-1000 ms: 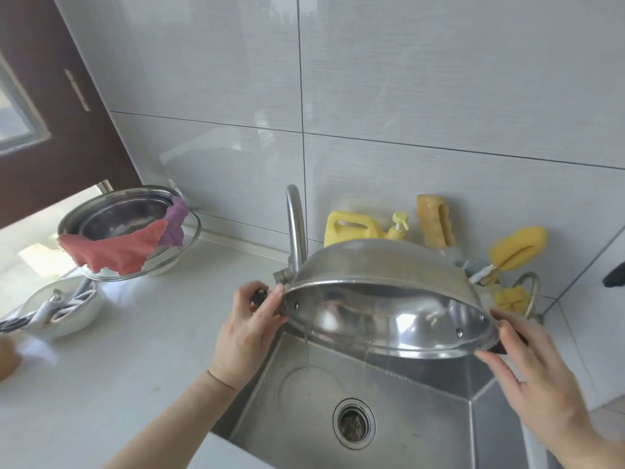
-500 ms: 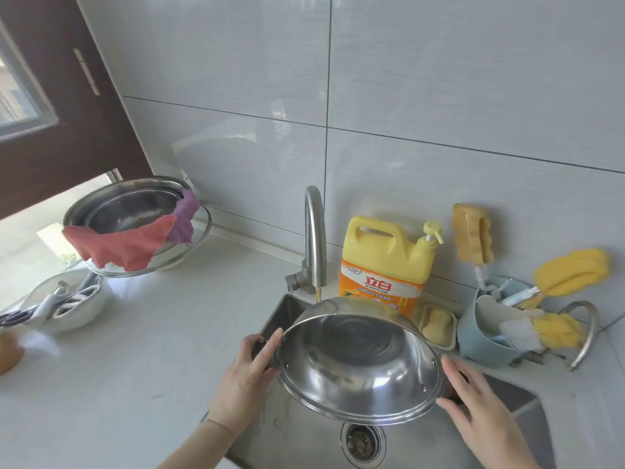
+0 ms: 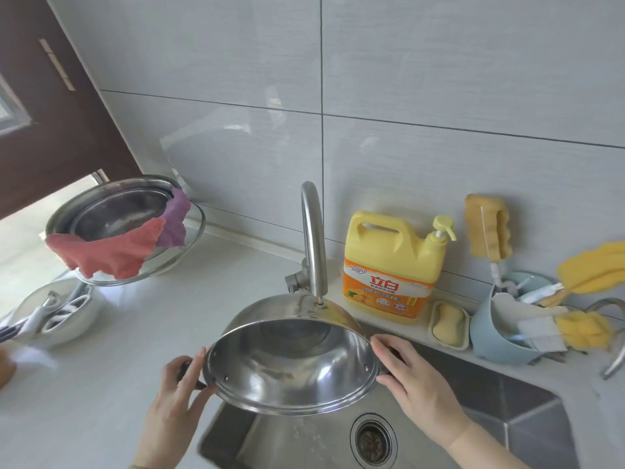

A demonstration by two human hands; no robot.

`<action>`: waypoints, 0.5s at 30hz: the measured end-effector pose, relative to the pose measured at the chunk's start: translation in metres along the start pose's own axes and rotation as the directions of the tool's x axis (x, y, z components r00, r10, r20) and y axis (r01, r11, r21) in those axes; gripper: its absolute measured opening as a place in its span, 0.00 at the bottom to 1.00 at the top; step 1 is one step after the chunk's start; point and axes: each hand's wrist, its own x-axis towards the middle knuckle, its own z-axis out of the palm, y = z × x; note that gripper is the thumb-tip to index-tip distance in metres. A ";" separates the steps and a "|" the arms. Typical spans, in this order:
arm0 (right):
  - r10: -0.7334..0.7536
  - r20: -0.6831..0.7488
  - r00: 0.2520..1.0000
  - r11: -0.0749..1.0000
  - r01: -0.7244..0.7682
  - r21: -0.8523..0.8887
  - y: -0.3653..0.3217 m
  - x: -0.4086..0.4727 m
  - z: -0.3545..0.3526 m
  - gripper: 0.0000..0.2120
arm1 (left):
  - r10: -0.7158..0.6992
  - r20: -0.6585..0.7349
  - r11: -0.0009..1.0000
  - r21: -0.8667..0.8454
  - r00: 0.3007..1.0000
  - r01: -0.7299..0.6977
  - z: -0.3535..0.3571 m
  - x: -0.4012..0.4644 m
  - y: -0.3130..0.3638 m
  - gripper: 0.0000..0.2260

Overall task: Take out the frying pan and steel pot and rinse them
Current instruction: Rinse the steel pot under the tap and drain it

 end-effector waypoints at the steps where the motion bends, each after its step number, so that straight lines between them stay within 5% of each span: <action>1: -0.015 -0.009 1.000 1.000 0.015 0.008 -0.002 0.003 0.003 0.34 | 0.009 -0.021 1.000 0.004 1.000 -0.009 -0.001 0.000 -0.003 0.22; 5: -0.003 -0.038 0.999 1.000 0.003 0.010 0.004 0.004 0.007 0.43 | 0.001 -0.019 1.000 0.008 1.000 0.000 0.003 0.006 -0.006 0.23; 10: 0.051 -0.103 0.993 0.998 -0.053 -0.023 0.017 -0.020 -0.016 0.30 | 0.027 0.064 0.999 -0.021 0.998 -0.026 0.024 0.020 0.013 0.24; 15: 0.148 -0.141 0.979 0.988 -0.153 -0.023 0.031 -0.049 -0.047 0.24 | 0.083 0.150 0.996 -0.030 0.985 -0.080 0.056 0.036 0.045 0.48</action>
